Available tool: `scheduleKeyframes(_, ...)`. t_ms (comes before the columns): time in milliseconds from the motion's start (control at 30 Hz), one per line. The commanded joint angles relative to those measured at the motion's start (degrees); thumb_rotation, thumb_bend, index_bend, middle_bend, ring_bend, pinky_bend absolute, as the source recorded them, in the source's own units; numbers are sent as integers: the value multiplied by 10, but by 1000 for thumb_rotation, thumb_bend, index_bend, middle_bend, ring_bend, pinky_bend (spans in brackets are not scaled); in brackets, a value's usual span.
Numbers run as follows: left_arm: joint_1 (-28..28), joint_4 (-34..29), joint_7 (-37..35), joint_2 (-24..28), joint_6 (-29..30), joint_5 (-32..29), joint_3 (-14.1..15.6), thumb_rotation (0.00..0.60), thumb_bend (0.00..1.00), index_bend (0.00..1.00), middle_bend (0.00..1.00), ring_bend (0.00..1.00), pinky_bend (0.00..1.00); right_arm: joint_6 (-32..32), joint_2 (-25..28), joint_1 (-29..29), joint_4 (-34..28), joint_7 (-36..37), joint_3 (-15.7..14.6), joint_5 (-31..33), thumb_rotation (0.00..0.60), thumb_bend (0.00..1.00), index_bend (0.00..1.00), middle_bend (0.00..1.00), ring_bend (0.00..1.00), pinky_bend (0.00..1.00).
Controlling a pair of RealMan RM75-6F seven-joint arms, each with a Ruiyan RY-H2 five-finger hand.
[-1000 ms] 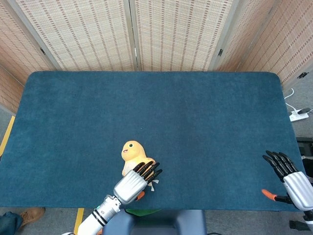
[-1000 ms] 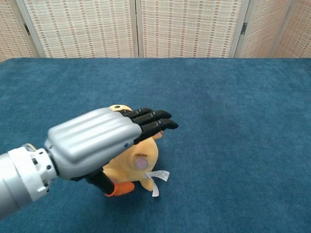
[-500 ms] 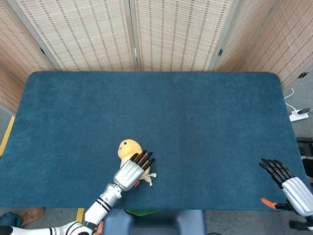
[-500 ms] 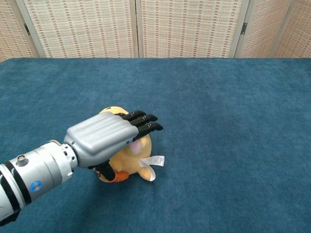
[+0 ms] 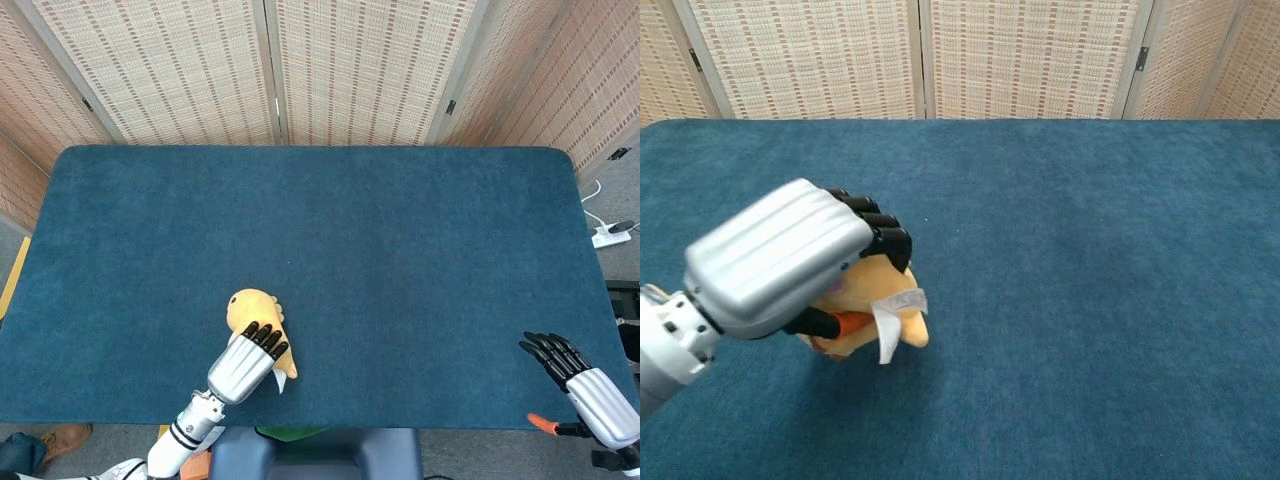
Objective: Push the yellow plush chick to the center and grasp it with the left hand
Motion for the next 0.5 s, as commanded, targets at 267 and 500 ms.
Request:
scheduleKeyframes(267,53,114,-117,146,176,103,60,600,712,738,822,711,1000,-12,14,-4,-83,-93,-11,-32,600,66,0,0,0,0)
scheduleKeyframes(500,97,308,-311,117,213,61,81,600,675,734,812,711,1000,-30,19,-11,-150,-175,-13,-43,600,67,0,0,0,0)
